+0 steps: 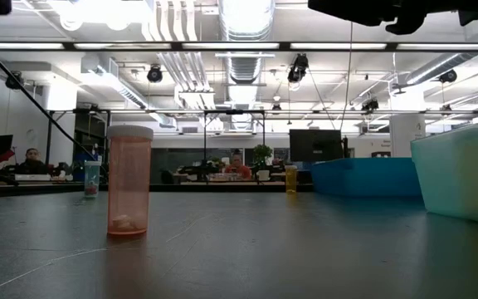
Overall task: Pick and place medicine bottles into bin by pill shape (circle, oval)
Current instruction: Put the bottom light green pill bottle into the blue bin
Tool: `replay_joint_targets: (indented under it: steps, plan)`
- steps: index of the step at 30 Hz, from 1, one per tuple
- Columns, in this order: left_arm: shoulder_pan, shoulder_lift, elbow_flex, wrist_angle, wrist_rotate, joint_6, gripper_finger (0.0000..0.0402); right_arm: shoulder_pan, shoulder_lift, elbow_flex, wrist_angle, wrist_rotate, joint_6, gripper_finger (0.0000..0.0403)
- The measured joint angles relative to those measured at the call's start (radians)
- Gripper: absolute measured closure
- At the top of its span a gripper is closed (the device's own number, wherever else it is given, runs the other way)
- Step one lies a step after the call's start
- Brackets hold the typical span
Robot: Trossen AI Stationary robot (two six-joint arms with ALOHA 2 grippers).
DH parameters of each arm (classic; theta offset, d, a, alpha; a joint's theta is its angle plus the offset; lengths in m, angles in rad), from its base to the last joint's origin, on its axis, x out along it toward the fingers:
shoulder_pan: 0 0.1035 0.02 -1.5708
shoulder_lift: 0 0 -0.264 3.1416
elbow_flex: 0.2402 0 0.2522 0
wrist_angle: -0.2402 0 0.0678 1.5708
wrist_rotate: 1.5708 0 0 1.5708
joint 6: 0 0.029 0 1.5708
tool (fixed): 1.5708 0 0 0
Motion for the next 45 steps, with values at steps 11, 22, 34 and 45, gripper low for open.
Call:
replay_joint_targets:
  steps: [11, 22, 34, 45]
  plan:
    - [0.031, 0.010, -0.062, 0.028, -0.011, 0.032, 0.0148, 0.000, 0.000, 0.000, 0.000, 0.000, 0.000, 0.0394]
    - [0.031, 0.009, -0.073, 0.061, 0.034, 0.051, 0.0215, 0.000, 0.000, 0.000, -0.005, 0.001, 0.006, 0.0394]
    - [0.032, 0.009, -0.081, 0.077, 0.040, 0.077, 0.0287, 0.000, 0.000, 0.000, -0.006, 0.001, 0.007, 0.0394]
    - [0.053, -0.021, -0.079, 0.070, 0.068, 0.121, 0.0305, 0.000, 0.000, 0.000, -0.007, 0.011, 0.007, 0.0394]
